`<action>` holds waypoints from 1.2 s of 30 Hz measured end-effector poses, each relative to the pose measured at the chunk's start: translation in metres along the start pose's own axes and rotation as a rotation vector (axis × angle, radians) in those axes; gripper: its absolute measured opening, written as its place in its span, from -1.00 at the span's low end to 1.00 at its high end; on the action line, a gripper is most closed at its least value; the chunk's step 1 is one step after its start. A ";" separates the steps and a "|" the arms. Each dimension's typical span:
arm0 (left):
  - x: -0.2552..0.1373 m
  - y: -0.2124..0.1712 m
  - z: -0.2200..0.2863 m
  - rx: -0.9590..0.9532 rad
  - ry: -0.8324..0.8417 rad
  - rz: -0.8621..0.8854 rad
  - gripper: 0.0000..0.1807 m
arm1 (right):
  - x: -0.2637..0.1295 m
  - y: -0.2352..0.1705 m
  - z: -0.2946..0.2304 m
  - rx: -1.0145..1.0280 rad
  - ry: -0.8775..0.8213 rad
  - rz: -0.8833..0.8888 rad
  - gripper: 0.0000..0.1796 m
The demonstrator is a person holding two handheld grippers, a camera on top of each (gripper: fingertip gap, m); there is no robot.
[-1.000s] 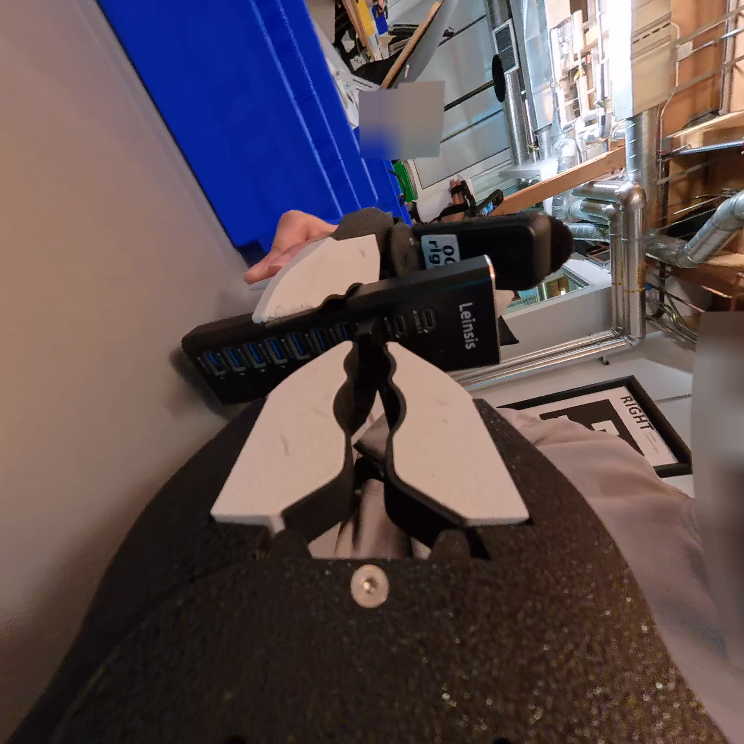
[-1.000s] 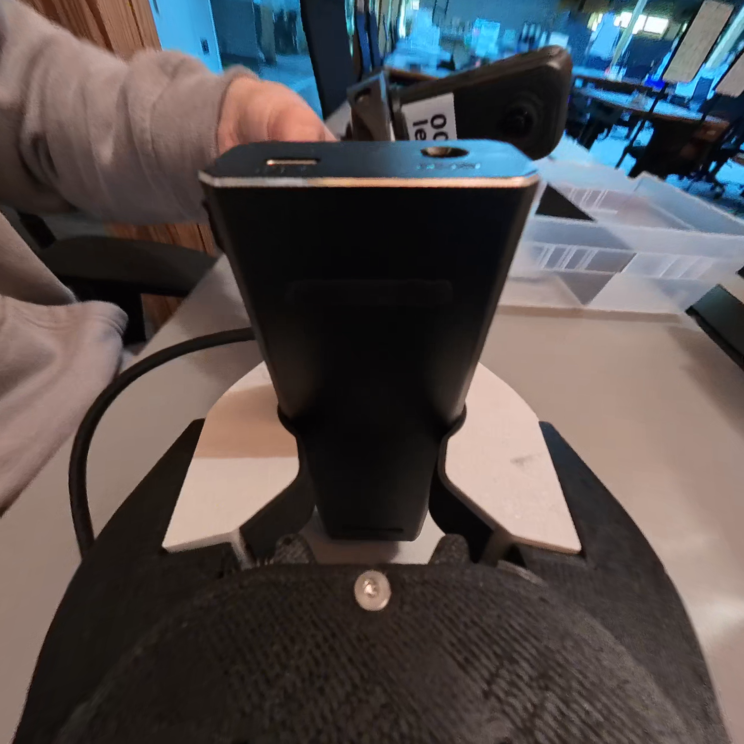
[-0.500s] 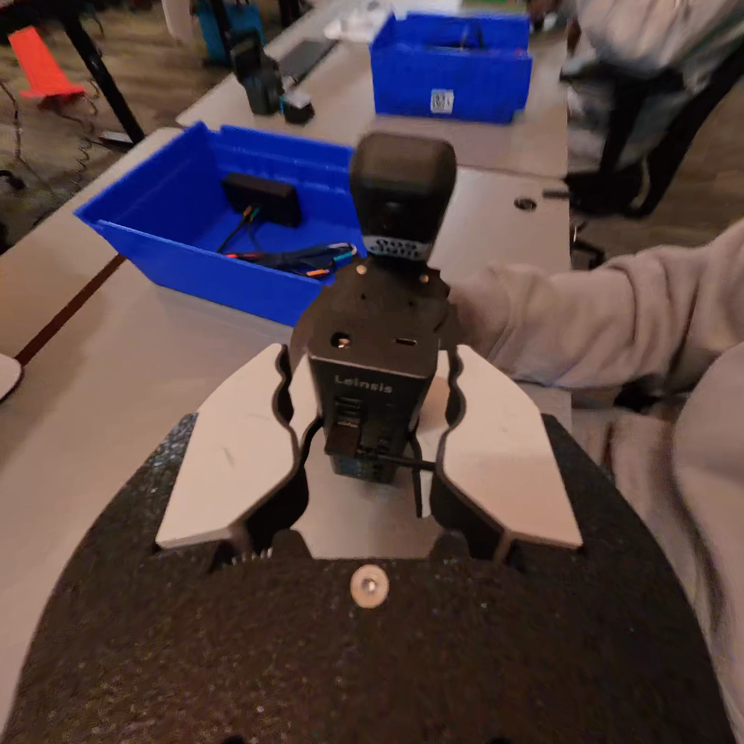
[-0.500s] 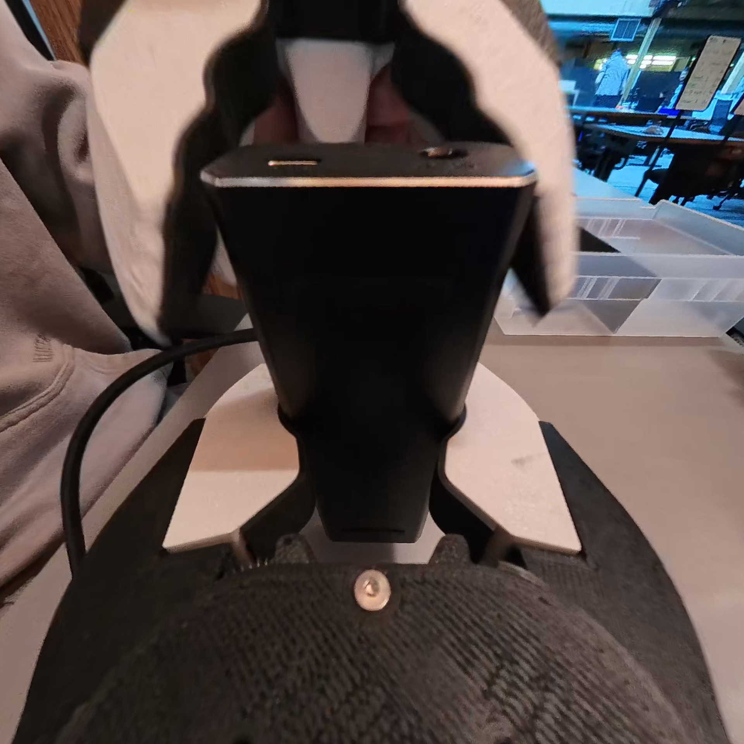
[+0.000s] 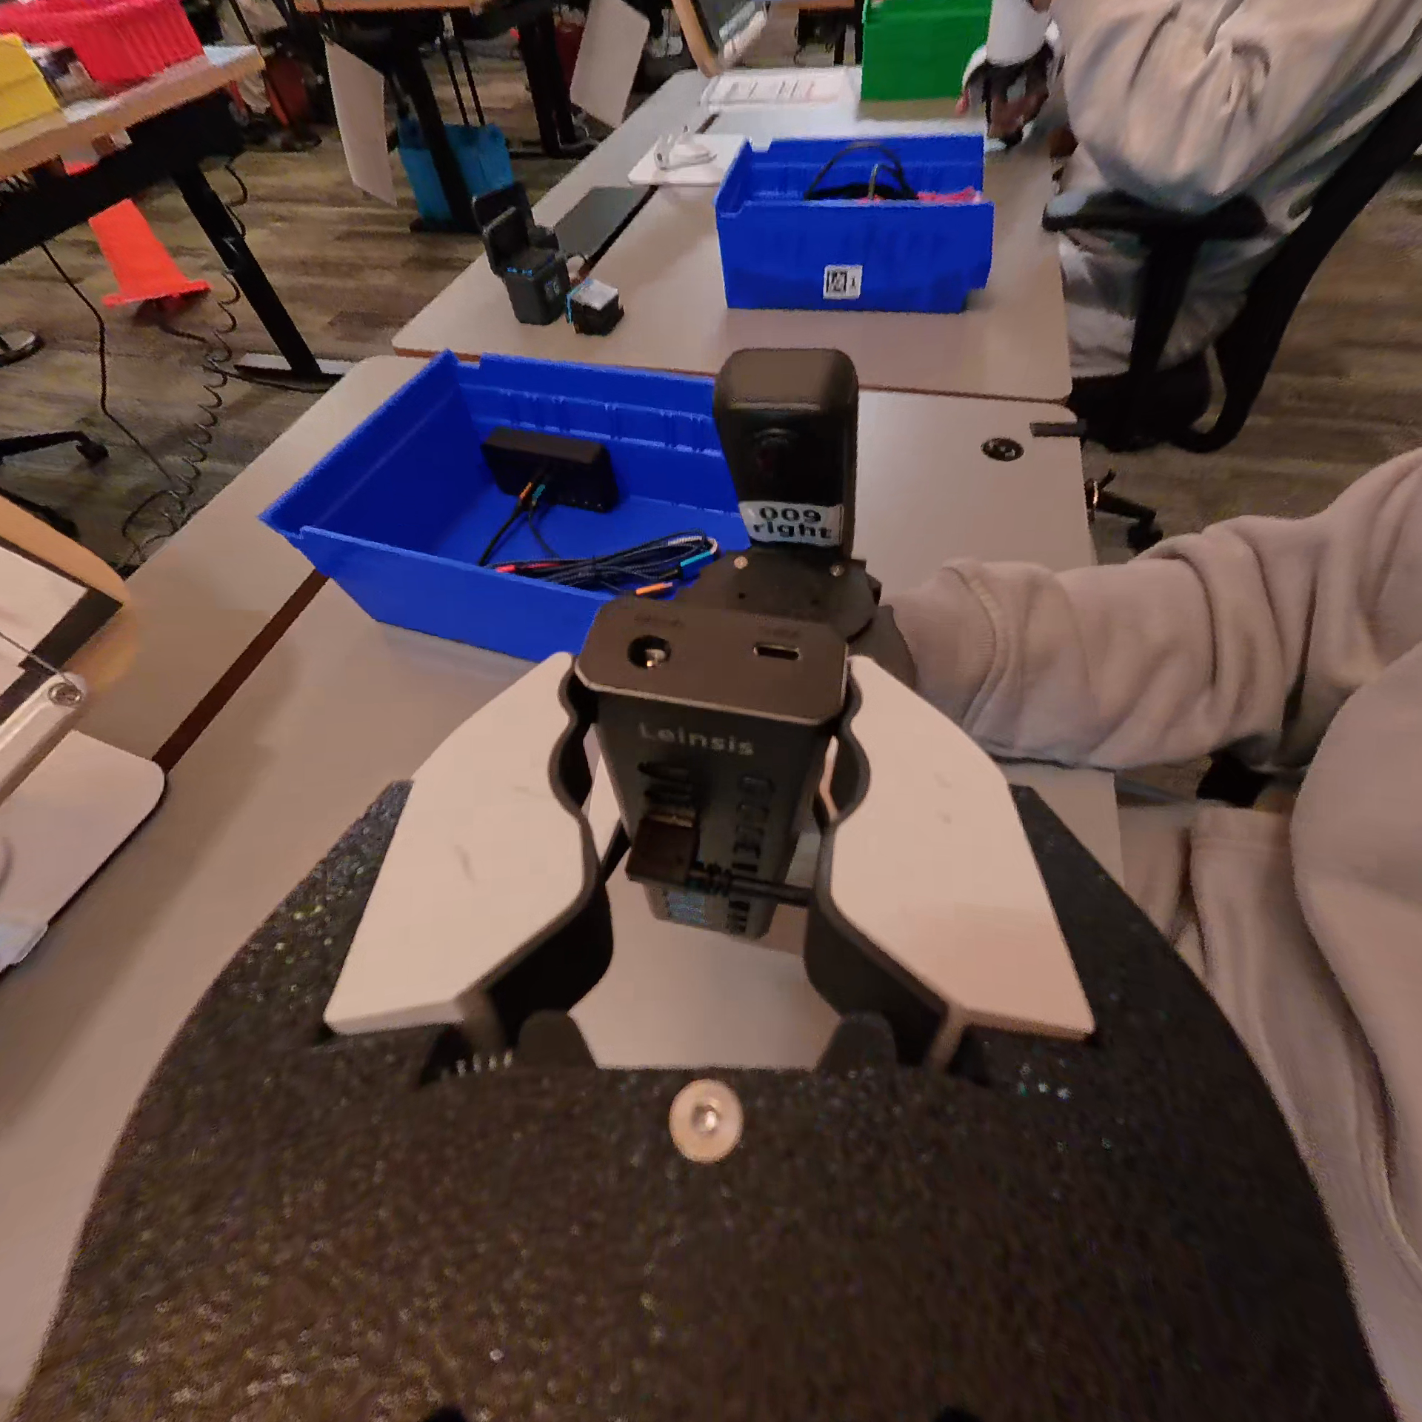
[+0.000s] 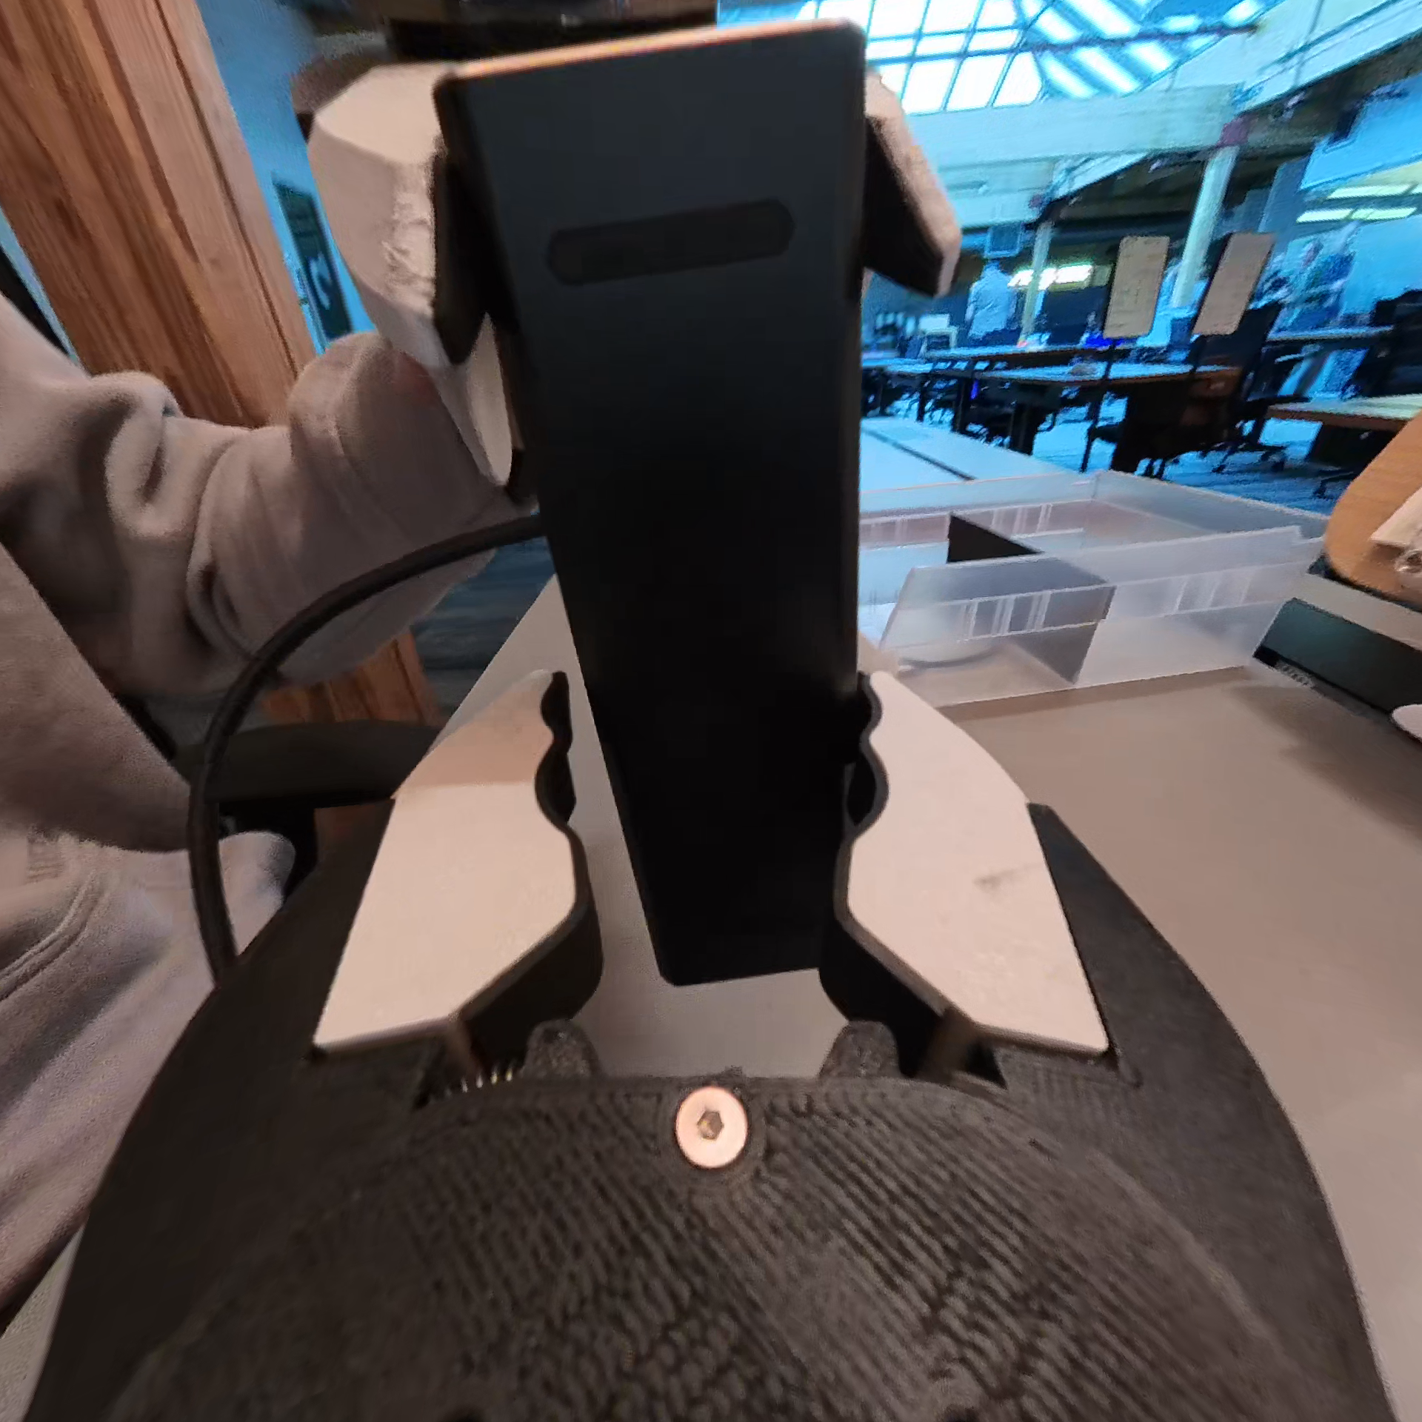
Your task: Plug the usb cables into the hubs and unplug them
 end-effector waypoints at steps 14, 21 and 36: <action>-0.003 -0.004 -0.004 0.026 -0.005 -0.024 -0.32 | 0.003 0.001 0.000 -0.066 -0.111 -0.002 -0.30; 0.002 -0.015 -0.002 0.092 0.022 -0.099 -0.33 | 0.000 0.002 0.000 -0.079 -0.109 0.037 -0.33; 0.003 -0.019 0.001 0.136 -0.031 -0.068 -0.33 | 0.010 -0.001 -0.004 -0.092 -0.101 0.022 -0.31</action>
Point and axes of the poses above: each gripper's, where its closed fingertips meet, x out along the fingers, y out of its top, z = x × y across the jaws, the point moved 10 cm from there along -x, back along the fingers, and after that the axes turned 10 degrees about y, right-handed, at the moved point
